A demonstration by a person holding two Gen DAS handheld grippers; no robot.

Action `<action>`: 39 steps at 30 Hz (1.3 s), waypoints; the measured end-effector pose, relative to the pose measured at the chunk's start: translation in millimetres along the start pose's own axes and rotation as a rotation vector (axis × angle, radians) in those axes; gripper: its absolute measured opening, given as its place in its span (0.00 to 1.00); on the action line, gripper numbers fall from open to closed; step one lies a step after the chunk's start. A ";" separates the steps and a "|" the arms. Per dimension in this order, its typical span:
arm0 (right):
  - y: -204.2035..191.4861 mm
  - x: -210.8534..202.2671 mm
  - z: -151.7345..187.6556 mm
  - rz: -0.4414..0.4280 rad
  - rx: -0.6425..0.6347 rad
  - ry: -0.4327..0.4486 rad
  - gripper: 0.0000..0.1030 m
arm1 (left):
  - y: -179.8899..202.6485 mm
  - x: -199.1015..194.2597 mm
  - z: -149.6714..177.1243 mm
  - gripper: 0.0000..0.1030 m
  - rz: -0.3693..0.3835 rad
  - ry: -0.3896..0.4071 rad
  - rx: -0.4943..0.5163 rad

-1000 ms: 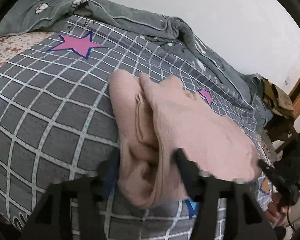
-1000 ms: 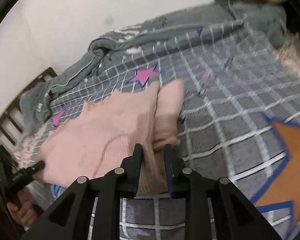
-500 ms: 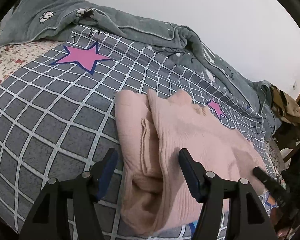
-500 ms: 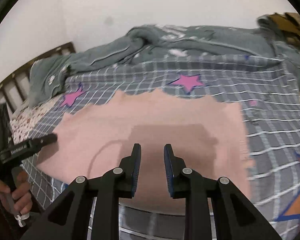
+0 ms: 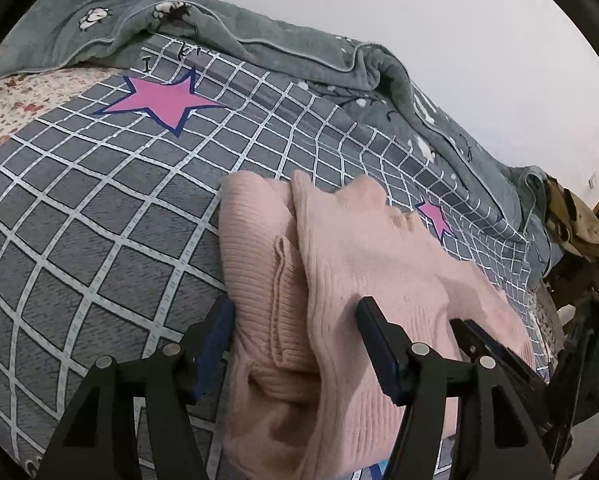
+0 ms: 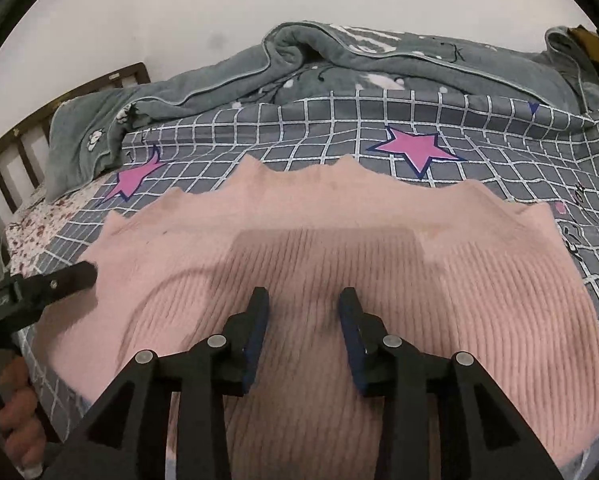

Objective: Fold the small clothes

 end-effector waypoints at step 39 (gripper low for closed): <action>-7.8 -2.3 5.1 0.053 -0.092 0.051 0.39 | 4.9 13.4 12.7 0.67 0.023 -0.035 0.008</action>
Point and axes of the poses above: each gripper's, at about its wrist camera, not at the fingertips, and x roughly the way its jaws point, y to its right, z to its underside, the point moved 9 cm from there along x, roughly the way its jaws point, and after that the axes turned 1 degree about z, right-handed, at the moved point
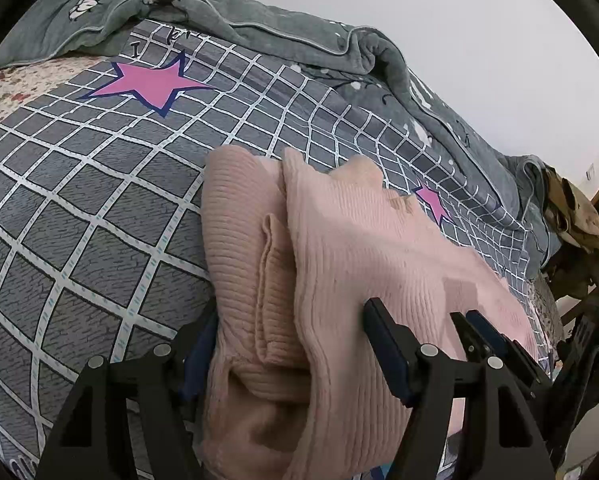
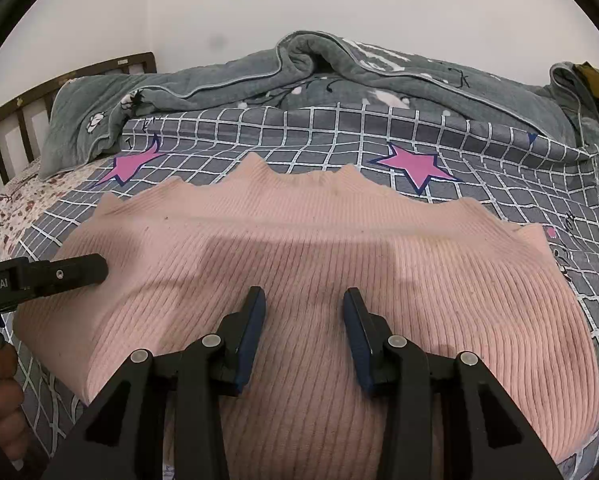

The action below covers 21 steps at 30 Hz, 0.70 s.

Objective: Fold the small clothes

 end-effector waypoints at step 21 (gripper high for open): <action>-1.6 -0.4 0.5 -0.007 -0.002 0.000 0.39 | 0.7 -0.2 0.6 0.67 -0.001 0.000 0.000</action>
Point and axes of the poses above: each gripper's, at about its wrist camera, not at the fingertips, and x roughly the way its jaws point, y to its right, z to its underside, the point moved 9 cm from there along x, roughly the way its jaws point, and after that the axes turned 1 degree about z, right-handed, at the moved point
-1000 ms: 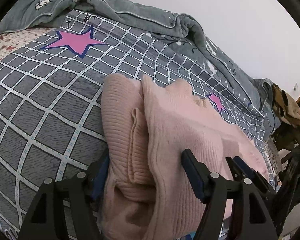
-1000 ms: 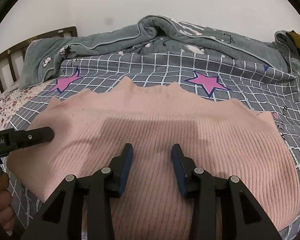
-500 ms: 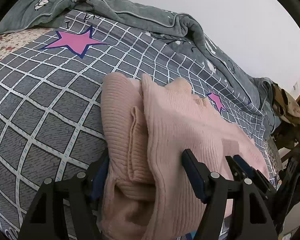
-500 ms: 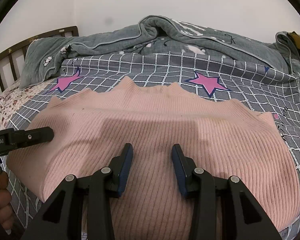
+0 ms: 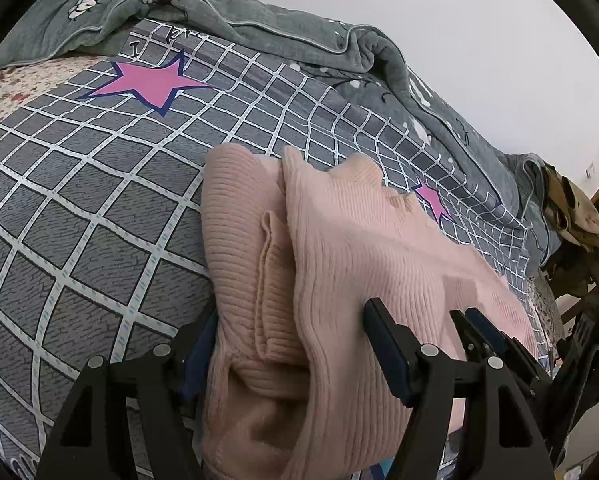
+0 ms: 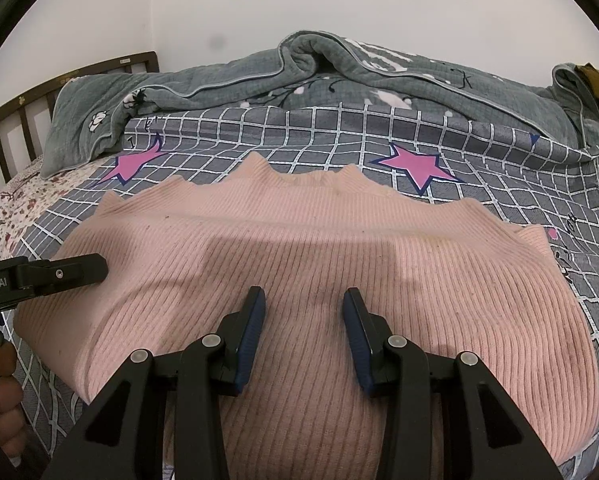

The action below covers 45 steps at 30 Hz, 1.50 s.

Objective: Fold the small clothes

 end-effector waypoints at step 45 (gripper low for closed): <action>119.5 -51.9 -9.7 -0.310 0.348 -0.029 0.39 | 74.8 -43.0 -44.8 0.22 -0.035 0.050 -0.029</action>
Point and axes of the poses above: each gripper's, at about its wrist camera, not at the fingertips, and x roughly the way its jaws point, y to its right, z to its underside, the point moved 9 cm from there along x, roughly the way its jaws point, and after that the axes turned 1 degree about z, right-handed, at the moved point
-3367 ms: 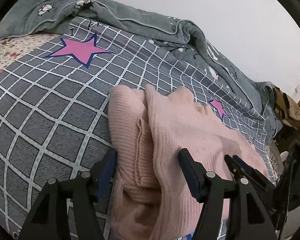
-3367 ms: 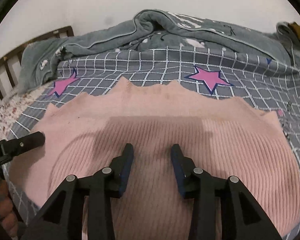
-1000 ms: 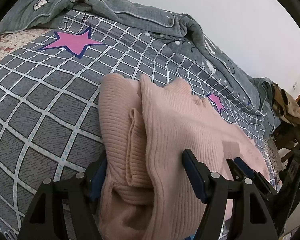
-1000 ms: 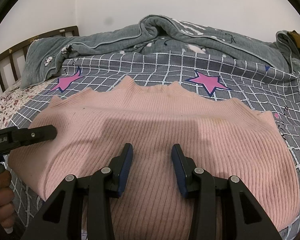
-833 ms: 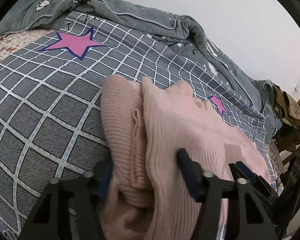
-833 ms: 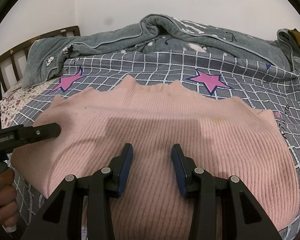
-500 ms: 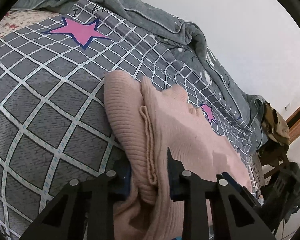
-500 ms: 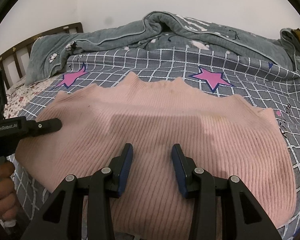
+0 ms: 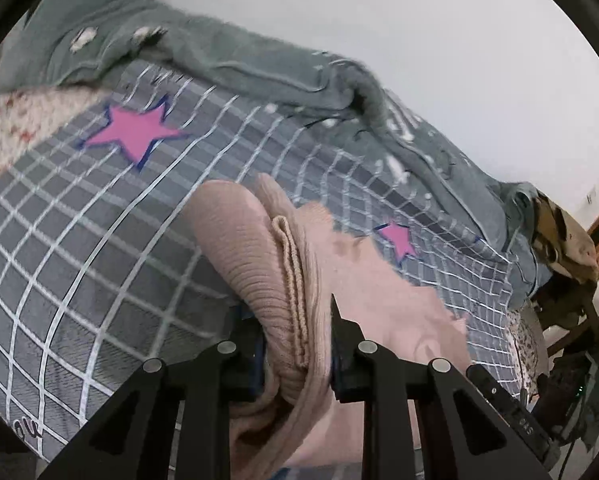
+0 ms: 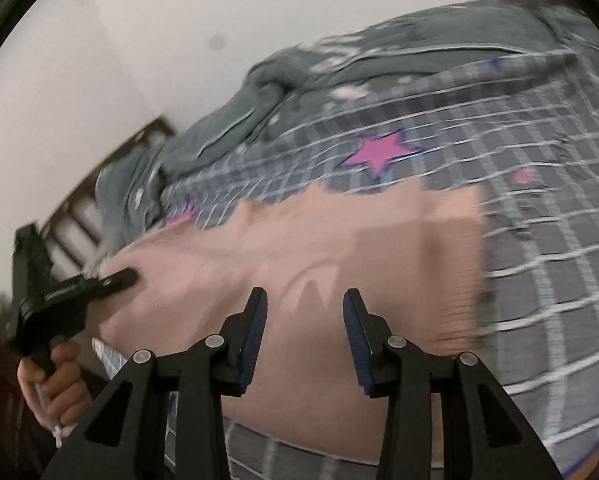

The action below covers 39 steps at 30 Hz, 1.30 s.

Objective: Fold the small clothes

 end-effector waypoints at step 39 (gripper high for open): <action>5.4 -65.0 -8.8 -0.170 0.026 0.150 0.45 | 79.3 34.3 55.5 0.57 0.047 -0.104 0.196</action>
Point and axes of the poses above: each gripper's, at about its wrist camera, not at the fingertips, and x roughly the way its jaws point, y to its right, z to its underside, the point moved 9 cm from there along x, roughly the way its jaws point, and after that the axes turned 1 degree about z, right-handed, at the moved point
